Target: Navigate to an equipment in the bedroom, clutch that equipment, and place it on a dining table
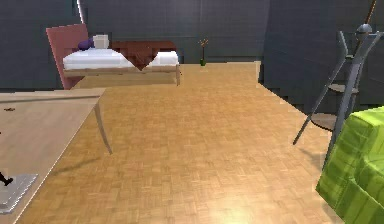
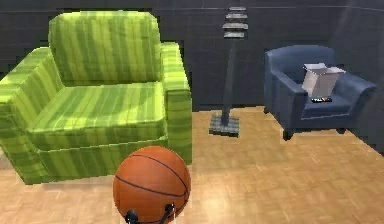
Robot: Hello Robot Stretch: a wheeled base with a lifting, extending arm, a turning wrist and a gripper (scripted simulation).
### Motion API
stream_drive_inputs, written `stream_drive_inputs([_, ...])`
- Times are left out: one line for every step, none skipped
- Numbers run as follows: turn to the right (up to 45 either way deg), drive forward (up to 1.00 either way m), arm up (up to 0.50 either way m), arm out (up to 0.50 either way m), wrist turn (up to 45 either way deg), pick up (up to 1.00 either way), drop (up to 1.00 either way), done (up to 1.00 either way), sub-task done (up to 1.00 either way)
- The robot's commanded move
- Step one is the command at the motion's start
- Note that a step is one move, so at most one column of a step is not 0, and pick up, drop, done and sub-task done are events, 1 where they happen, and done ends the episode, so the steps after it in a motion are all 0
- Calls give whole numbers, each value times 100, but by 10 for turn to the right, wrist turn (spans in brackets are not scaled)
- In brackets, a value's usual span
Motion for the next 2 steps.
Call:
stream_drive_inputs([-60,0,0,0,0,0,0,0,0])
stream_drive_inputs([0,60,0,0,0,0,0,0,0])
